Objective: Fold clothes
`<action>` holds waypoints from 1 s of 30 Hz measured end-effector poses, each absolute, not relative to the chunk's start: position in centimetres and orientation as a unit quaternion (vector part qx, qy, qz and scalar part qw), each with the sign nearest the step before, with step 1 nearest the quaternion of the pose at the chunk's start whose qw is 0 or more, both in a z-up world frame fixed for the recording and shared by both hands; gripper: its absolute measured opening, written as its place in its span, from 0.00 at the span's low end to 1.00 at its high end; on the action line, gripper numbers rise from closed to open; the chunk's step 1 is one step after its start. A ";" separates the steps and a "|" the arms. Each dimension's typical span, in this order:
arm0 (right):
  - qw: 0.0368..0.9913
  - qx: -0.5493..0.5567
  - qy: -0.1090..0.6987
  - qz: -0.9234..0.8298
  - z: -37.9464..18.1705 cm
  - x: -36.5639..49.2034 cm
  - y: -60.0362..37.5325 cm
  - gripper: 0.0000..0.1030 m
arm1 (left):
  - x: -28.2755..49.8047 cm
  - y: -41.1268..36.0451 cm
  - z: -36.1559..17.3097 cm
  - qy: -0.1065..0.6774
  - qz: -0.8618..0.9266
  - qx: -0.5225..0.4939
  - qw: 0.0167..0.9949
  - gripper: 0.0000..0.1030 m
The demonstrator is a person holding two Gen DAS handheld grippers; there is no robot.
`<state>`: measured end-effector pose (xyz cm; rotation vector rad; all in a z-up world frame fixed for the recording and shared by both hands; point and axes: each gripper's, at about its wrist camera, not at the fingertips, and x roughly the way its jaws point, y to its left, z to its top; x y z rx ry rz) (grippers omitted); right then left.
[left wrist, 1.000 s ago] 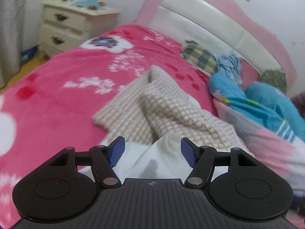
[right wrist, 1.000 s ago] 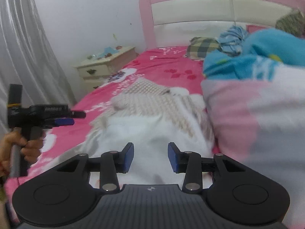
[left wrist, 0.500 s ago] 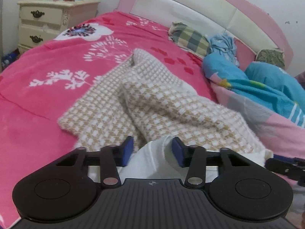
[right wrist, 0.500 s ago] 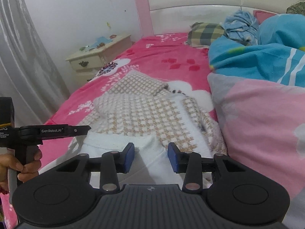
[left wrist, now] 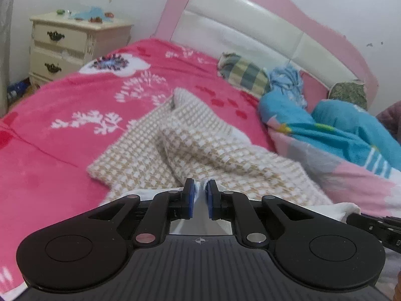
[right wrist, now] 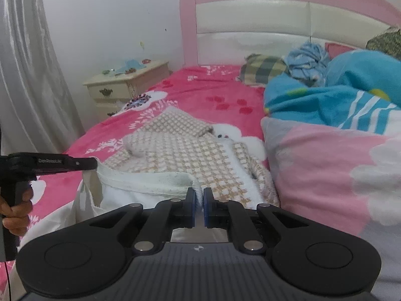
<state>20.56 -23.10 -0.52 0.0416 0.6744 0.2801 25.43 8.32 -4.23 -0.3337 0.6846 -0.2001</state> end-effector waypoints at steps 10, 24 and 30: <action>0.942 0.003 0.308 0.131 1.0 14.5 -22.6 0.07 | 18.2 9.3 -0.5 0.309 -0.123 -0.158 0.930 0.07; 0.953 0.010 0.269 0.139 1.6 -3.4 -22.3 0.06 | 0.3 9.0 1.3 0.279 -0.181 -0.077 0.940 0.07; 0.951 0.058 0.277 0.124 -1.6 -11.2 -22.1 0.06 | -6.6 8.9 -0.8 0.291 -0.207 -0.044 0.933 0.06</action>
